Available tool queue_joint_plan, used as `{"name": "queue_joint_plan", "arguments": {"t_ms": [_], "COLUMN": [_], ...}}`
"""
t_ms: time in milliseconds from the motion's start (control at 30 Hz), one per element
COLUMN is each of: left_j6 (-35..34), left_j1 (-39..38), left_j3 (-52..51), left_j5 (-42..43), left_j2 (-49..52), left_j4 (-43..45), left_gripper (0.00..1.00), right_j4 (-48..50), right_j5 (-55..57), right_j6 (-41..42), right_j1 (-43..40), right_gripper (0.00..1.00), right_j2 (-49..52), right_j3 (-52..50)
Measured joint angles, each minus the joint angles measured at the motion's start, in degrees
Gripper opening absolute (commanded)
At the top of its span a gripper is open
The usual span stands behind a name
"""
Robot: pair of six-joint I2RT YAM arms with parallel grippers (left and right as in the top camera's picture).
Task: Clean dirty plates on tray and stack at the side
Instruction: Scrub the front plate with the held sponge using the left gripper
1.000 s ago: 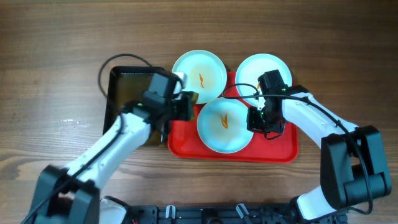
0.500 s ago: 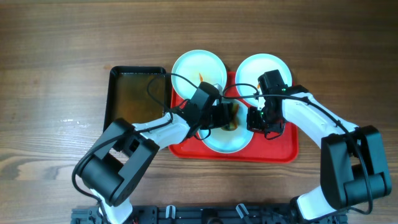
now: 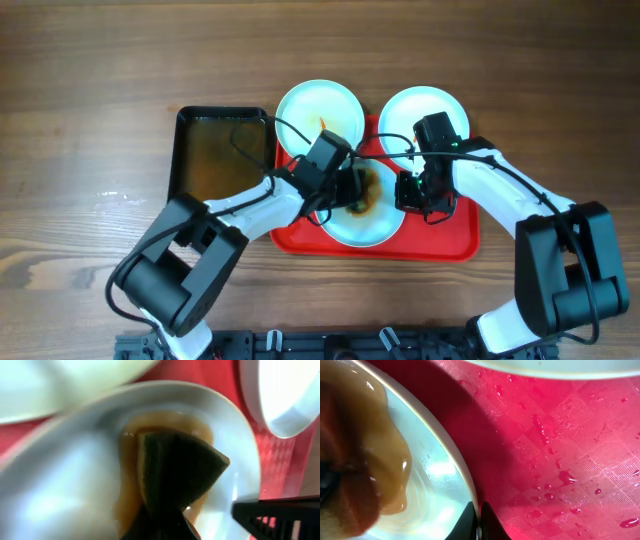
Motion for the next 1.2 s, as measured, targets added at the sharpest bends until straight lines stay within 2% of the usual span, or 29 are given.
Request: {"name": "queue_joint_plan", "arguments": {"t_ms": [200,400,533,700,900,933,967,1000,1033,1133,1200], "left_j6": [6.9,14.6,18.8,25.8,29.6,30.1,30.4,30.6,30.6,31.6,31.4], "left_j1": [2.3,4.0,12.0,22.7,25.6,25.6,25.6,25.6,25.6,25.6,25.6], "left_j3": [-1.7,-1.9,-1.9,-1.9,-1.9,-1.9,-1.9,-1.9,-1.9,-1.9,-1.9], "left_j5": [-5.1,-8.2,-11.5,-13.5,-13.9,-14.9,-15.5,-16.2,-16.7,-17.5,-18.1], "left_j2": [-6.9,-20.1,-26.6,-25.5,-14.7,-12.5,-11.2,-10.1,-9.1,-7.8,-7.7], "left_j4": [-8.0,-14.1,-17.8,-21.9,-22.1,-22.1,-22.1,-22.1,-22.1,-21.8,-21.1], "left_gripper": [0.04,0.04,0.04,0.04,0.05,0.07,0.13,0.35,0.49,0.73,0.73], "right_j4": [-0.1,-0.2,-0.3,-0.3,-0.5,-0.5,-0.5,-0.5,-0.5,-0.5,-0.5], "right_j5": [0.0,0.0,0.0,0.1,0.0,0.1,0.1,0.0,0.0,0.0,0.1], "right_j6": [-0.2,-0.2,-0.2,-0.2,-0.2,-0.2,-0.2,-0.2,-0.2,-0.2,-0.2], "right_j1": [0.0,0.0,0.0,0.0,0.0,0.0,0.0,0.0,0.0,0.0,0.0], "right_gripper": [0.04,0.04,0.04,0.04,0.04,0.04,0.04,0.04,0.04,0.04,0.04], "right_j2": [0.0,0.0,0.0,0.0,0.0,0.0,0.0,0.0,0.0,0.0,0.0], "right_j3": [0.0,0.0,0.0,0.0,0.0,0.0,0.0,0.0,0.0,0.0,0.0]}}
